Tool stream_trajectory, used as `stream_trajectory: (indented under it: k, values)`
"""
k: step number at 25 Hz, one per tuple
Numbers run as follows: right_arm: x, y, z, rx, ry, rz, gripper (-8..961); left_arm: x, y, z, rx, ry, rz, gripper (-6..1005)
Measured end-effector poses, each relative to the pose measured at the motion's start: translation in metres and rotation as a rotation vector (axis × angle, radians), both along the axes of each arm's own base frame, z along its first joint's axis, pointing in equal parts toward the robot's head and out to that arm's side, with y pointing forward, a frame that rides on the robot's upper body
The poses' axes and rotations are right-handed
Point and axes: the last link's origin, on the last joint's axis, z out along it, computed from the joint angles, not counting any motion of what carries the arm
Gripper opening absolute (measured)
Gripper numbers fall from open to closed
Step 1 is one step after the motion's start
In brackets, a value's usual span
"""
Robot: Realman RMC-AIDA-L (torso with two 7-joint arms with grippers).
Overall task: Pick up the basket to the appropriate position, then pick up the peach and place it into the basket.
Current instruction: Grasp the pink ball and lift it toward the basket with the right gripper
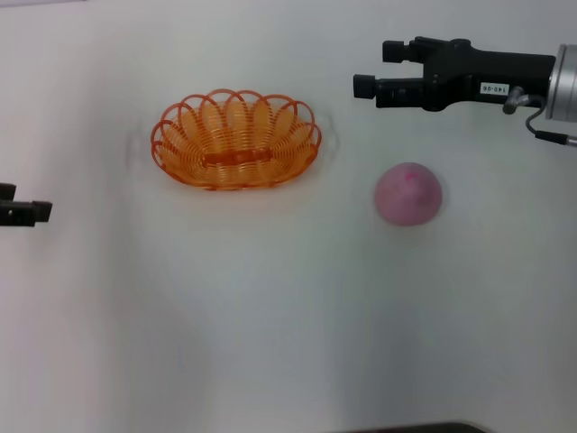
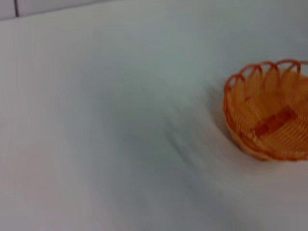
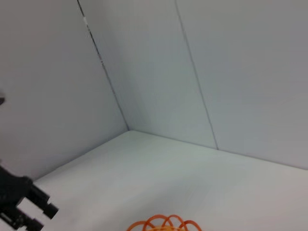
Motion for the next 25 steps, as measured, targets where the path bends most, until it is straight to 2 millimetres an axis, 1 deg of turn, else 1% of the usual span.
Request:
stream_trajectory:
  k: [5, 8, 12, 15, 19, 25]
  values:
    - [0.0, 0.002, -0.001, 0.004, 0.001, -0.011, 942, 0.002, -0.004, -0.001, -0.048, 0.036, -0.042, 644]
    - [0.0, 0.003, -0.002, 0.004, -0.002, -0.012, 942, 0.006, -0.01, -0.004, -0.116, 0.041, -0.114, 643]
    - [-0.001, 0.004, -0.002, 0.006, -0.004, -0.013, 942, 0.012, -0.019, -0.012, -0.193, 0.024, -0.236, 642]
    - [0.0, 0.004, -0.001, 0.007, -0.006, -0.013, 942, 0.013, -0.024, -0.022, -0.226, -0.001, -0.312, 640]
    - [0.0, 0.005, 0.0, 0.009, -0.009, -0.013, 942, 0.012, -0.026, -0.031, -0.219, -0.066, -0.364, 637]
    - [0.0, 0.005, 0.002, 0.01, -0.013, -0.01, 942, 0.011, -0.029, -0.032, -0.143, -0.203, -0.438, 635]
